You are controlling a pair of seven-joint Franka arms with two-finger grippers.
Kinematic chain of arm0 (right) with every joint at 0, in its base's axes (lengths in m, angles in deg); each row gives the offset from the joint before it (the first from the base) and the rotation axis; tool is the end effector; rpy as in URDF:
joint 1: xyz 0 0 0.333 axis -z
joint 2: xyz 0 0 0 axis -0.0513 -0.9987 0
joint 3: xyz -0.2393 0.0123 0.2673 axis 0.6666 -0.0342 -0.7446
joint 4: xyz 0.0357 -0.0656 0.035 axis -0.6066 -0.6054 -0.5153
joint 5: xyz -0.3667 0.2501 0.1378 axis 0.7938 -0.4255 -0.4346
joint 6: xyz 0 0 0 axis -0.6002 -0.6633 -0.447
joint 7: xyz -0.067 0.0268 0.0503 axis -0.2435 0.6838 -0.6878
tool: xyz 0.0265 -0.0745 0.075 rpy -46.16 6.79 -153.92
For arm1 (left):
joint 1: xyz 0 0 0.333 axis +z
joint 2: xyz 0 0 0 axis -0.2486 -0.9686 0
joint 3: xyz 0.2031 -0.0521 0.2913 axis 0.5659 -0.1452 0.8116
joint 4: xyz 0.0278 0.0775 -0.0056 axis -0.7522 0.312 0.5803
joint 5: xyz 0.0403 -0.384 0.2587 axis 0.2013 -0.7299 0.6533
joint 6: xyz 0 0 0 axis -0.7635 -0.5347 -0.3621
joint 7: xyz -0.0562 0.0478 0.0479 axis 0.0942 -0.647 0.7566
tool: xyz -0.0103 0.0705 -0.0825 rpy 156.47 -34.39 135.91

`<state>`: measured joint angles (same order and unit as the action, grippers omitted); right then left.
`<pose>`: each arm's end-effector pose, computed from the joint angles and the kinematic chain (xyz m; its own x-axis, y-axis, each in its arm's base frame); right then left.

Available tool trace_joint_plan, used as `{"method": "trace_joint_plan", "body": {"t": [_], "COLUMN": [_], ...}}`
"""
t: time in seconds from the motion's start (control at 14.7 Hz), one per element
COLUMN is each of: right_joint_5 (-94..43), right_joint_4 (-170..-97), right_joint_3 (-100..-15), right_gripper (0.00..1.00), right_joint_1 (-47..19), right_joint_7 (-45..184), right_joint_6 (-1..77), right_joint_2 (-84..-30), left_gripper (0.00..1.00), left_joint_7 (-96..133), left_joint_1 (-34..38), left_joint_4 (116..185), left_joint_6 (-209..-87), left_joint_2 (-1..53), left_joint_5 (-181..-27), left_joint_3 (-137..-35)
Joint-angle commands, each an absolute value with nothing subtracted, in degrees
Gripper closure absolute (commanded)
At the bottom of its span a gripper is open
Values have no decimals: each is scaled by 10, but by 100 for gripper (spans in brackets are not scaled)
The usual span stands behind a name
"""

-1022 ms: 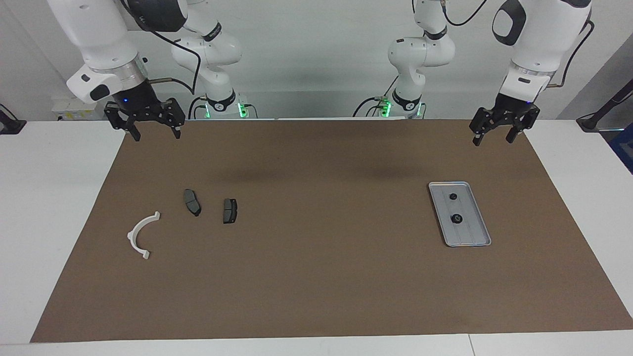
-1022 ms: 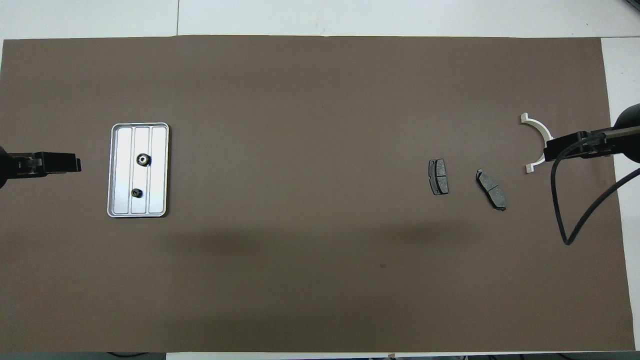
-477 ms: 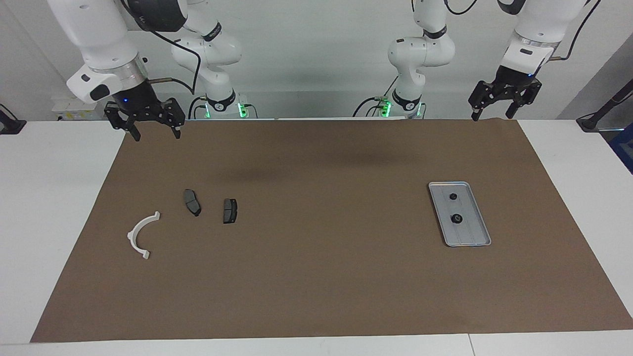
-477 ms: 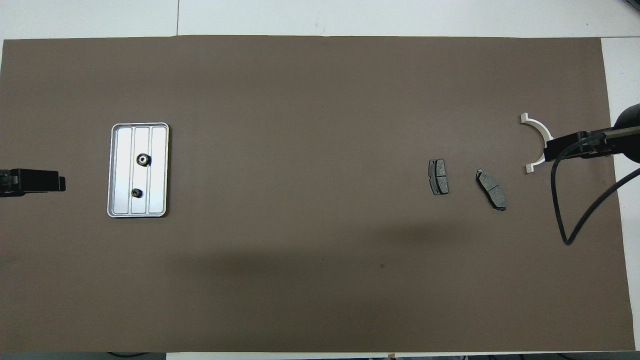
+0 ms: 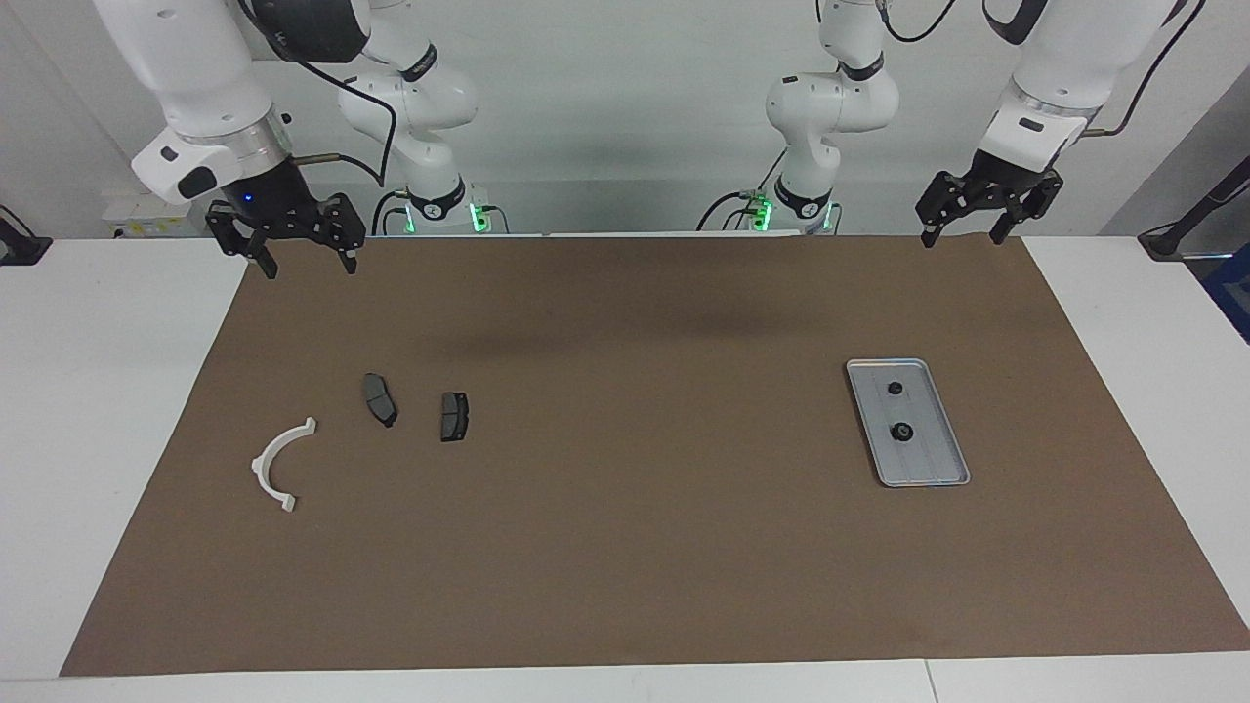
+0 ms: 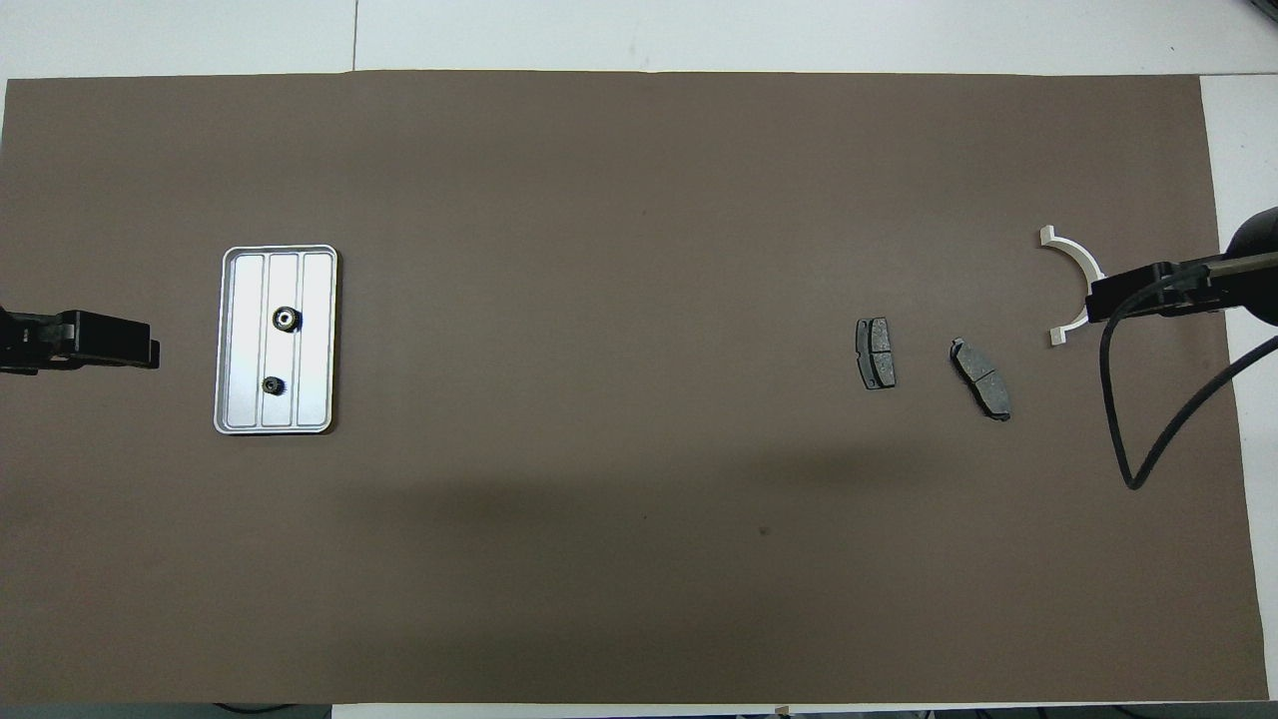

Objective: Pick bearing gear from pile to tray

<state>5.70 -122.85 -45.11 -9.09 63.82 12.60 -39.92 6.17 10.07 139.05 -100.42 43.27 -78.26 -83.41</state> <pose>0.6187 0.0059 0.6611 0.9983 0.0559 0.0148 0.0558 -0.9984 0.0070 0.5797 -0.0434 0.6729 0.9996 -0.0274 0.0094 -0.0274 -0.9996 -0.0057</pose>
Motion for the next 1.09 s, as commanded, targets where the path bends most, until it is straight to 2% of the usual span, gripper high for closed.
{"method": "trace_joint_plan", "body": {"t": [0.0, 1.02], "right_joint_5": [53, 53], "right_joint_4": [-1243, -1246], "right_joint_3": [-452, -452], "right_gripper": [0, 0], "right_joint_1": [-90, -87], "right_joint_7": [643, 644], "right_joint_6": [121, 121], "right_joint_2": [-384, -382], "left_gripper": [0, 0], "left_joint_7": [58, 8], "left_joint_1": [94, 96], "left_joint_4": [1375, 1381], "left_joint_6": [-978, -999], "left_joint_2": [426, 428], "left_joint_5": [-797, -791], "left_joint_3": [-828, -825]}}
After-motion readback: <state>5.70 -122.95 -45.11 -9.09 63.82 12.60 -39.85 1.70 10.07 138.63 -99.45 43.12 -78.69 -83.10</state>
